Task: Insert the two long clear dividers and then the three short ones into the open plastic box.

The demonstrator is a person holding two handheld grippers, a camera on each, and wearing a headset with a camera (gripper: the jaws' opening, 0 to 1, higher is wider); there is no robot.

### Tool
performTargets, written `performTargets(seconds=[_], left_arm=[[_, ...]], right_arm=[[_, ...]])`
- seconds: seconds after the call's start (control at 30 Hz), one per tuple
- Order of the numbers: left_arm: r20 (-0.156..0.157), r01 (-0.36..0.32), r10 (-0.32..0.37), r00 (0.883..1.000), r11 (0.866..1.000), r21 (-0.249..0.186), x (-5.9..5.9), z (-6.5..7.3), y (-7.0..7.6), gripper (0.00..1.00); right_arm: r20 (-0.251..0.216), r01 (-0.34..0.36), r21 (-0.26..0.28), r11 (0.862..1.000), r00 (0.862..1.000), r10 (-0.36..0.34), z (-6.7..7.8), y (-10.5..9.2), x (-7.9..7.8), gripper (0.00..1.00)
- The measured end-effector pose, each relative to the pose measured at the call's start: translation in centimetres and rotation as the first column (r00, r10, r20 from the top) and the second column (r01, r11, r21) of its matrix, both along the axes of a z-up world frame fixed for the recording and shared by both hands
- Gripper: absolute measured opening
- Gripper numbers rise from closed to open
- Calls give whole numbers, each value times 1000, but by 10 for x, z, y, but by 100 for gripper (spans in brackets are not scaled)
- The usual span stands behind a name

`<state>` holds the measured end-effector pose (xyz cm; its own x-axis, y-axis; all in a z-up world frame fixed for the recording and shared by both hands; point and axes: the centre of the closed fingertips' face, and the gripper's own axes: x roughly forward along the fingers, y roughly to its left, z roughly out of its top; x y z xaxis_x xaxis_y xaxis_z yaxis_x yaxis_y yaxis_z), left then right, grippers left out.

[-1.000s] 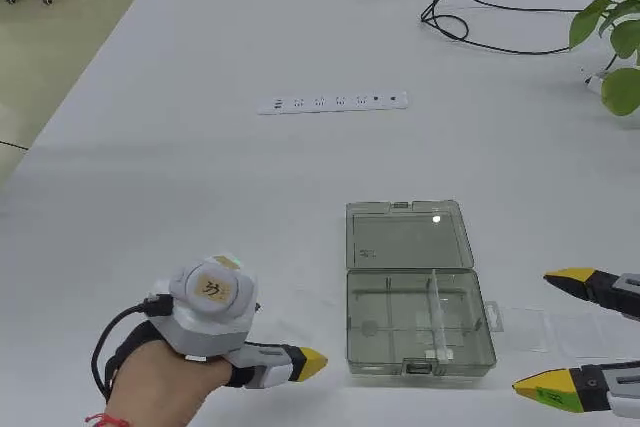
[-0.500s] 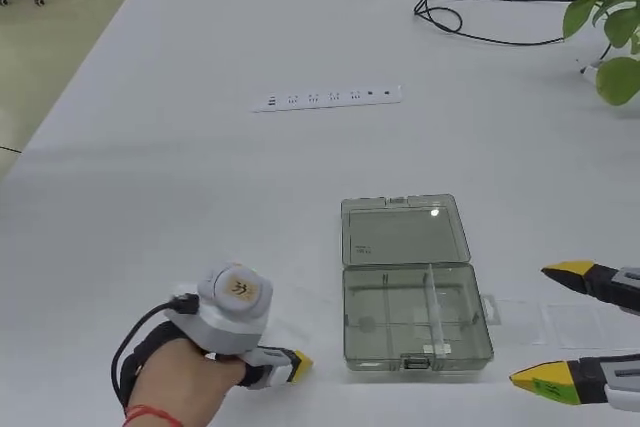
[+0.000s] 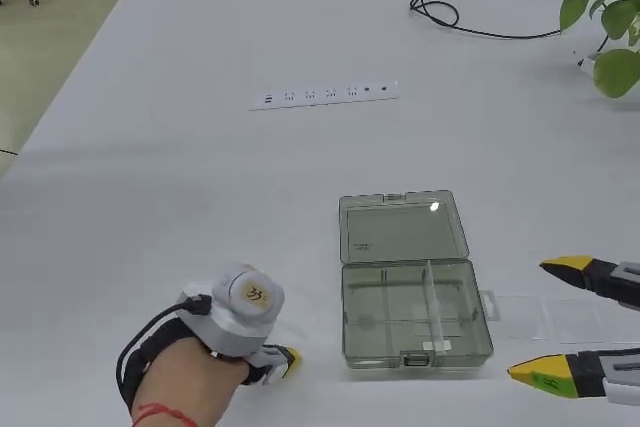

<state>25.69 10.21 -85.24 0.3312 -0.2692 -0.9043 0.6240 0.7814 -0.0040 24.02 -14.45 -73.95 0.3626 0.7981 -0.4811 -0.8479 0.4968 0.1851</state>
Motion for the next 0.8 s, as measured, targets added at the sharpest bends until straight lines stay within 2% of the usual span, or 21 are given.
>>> performTargets(seconds=[0.17,0.4,0.53,0.8], left_arm=[[-14,13,-13,1000,1000,12,1,0,3,32],[-28,34,-34,999,999,18,0,-1,3,32],[-37,33,-32,999,999,8,1,0,3,32],[-65,1,-4,998,999,-44,-2,2,0,32]], right_arm=[[-1,6,5,1000,1000,-6,1,0,1,85],[-5,6,3,1000,1000,-6,0,1,-1,85],[-3,5,0,1000,1000,-5,-1,1,-2,85],[-5,7,-6,1000,1000,-7,-2,0,-5,85]])
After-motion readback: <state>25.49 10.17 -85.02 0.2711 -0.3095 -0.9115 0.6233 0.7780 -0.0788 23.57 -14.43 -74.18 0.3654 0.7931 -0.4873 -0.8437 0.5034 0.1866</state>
